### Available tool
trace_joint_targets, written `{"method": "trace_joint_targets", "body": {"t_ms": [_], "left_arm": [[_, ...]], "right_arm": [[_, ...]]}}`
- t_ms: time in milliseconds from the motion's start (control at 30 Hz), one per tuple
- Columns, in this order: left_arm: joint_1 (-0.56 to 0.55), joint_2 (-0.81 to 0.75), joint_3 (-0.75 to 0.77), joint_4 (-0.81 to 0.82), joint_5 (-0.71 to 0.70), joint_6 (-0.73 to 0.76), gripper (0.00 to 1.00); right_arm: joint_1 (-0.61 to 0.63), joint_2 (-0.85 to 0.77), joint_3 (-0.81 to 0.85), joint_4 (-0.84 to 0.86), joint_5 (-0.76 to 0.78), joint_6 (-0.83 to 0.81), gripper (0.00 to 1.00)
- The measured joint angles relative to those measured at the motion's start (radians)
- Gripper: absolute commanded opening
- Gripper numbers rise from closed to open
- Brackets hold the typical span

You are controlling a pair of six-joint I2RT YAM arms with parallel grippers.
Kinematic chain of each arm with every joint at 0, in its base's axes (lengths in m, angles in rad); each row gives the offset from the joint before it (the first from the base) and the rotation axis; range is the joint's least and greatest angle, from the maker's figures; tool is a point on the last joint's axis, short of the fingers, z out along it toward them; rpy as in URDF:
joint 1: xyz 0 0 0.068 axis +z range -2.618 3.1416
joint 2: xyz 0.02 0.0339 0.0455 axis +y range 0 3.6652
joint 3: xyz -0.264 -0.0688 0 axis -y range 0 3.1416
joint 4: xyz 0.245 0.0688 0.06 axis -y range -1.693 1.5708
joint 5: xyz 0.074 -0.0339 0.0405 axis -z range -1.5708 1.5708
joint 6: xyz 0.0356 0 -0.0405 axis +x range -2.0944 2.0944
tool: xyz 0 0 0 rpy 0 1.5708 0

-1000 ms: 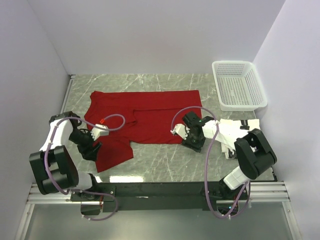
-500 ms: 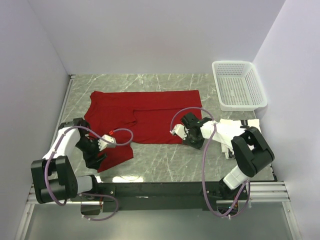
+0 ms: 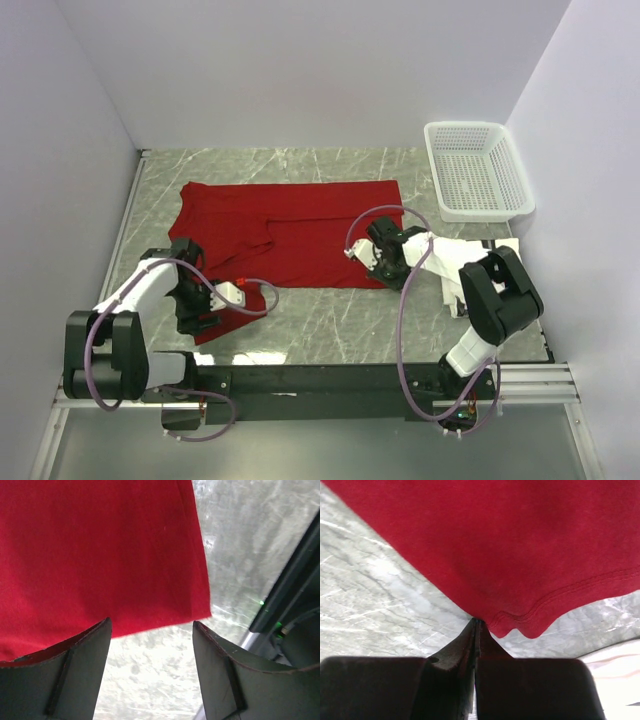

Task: Fold and stack the t-shirts
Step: Fold the tshirt

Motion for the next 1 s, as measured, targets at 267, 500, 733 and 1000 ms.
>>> {"method": "trace_joint_targets", "body": {"t_ms": [267,500,733,1000], "left_arm": [[-0.095,-0.038,-0.081,0.115,-0.061,-0.004,0.59],[-0.108,-0.062,-0.098,0.166,-0.074,-0.014,0.02],[-0.049,-0.028,0.031,0.034,0.021,-0.029,0.00],[0.017,-0.073,0.179,-0.172,0.071,-0.005,0.00]], "right_arm": [[-0.033,0.024,0.026,-0.006,-0.005,0.000,0.00],[-0.061,0.042,0.051,-0.023,-0.019,-0.008,0.00],[-0.097,0.023,0.051,-0.040,-0.046,-0.057,0.00],[-0.137,-0.106,0.035,-0.111,-0.084,-0.135,0.00]]}}
